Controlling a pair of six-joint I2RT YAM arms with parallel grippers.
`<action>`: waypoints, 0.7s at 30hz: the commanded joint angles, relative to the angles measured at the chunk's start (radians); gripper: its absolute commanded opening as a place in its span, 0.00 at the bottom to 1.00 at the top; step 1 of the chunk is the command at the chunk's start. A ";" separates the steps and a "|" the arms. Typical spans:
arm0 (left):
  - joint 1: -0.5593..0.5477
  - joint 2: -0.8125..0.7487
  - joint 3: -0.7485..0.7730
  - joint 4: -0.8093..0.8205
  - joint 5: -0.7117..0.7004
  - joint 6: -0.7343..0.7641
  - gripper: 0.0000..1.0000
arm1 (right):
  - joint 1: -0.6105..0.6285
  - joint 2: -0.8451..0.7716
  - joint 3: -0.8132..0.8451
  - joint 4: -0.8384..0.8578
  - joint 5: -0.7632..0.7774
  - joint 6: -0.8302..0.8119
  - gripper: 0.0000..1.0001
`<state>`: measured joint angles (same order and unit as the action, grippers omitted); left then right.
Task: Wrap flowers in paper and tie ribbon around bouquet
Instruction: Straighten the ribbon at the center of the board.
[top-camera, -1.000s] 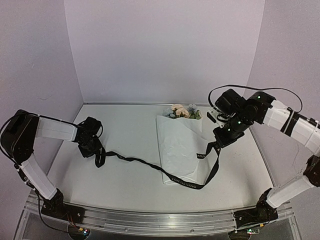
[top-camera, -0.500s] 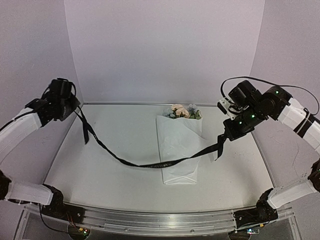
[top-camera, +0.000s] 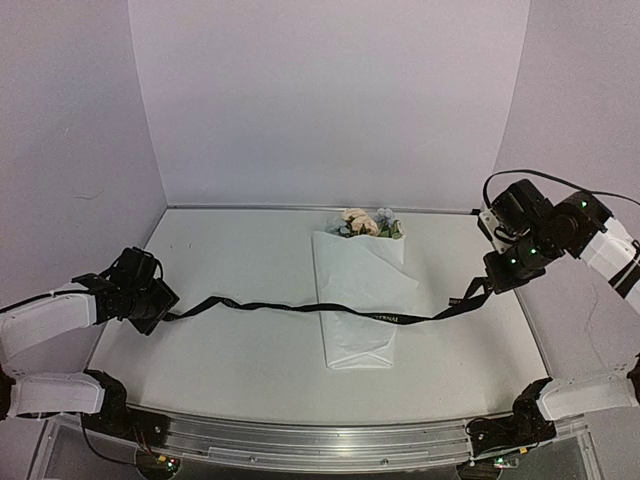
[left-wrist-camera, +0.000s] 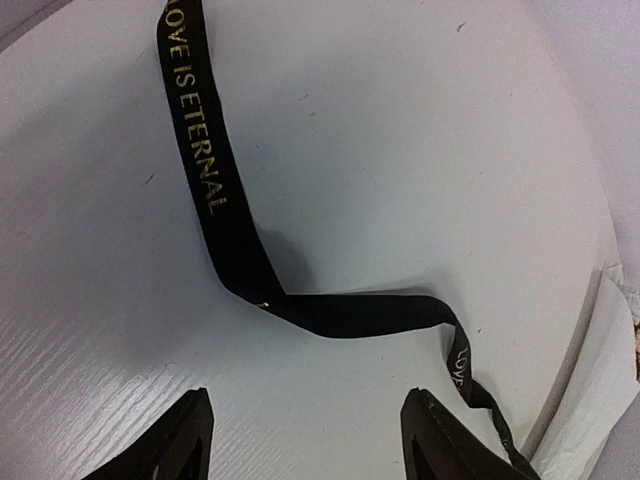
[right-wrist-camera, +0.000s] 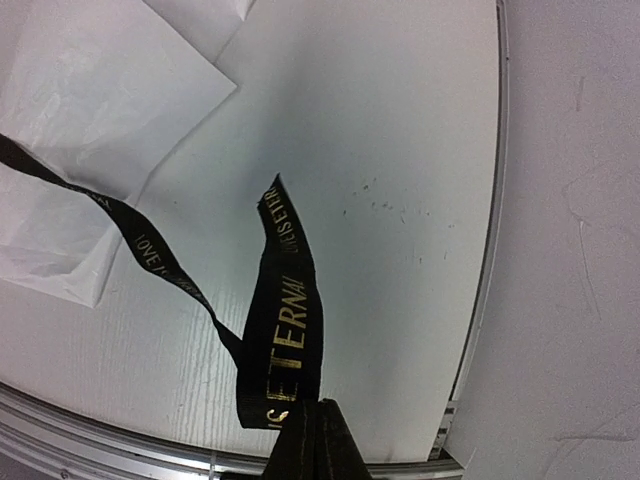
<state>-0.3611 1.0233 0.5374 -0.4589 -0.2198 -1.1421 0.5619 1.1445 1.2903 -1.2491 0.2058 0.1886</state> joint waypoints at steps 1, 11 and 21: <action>0.000 0.032 0.070 0.105 0.018 -0.022 0.71 | -0.016 -0.024 -0.041 -0.020 0.044 0.030 0.00; 0.132 0.287 0.176 0.096 -0.081 -0.023 0.76 | -0.089 -0.051 -0.048 -0.062 0.065 0.024 0.00; 0.209 0.489 0.244 0.127 -0.048 0.037 0.72 | -0.222 -0.110 -0.086 -0.127 0.012 0.068 0.00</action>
<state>-0.1653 1.4513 0.7194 -0.3656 -0.2752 -1.1410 0.3896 1.0597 1.2219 -1.3191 0.2415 0.2155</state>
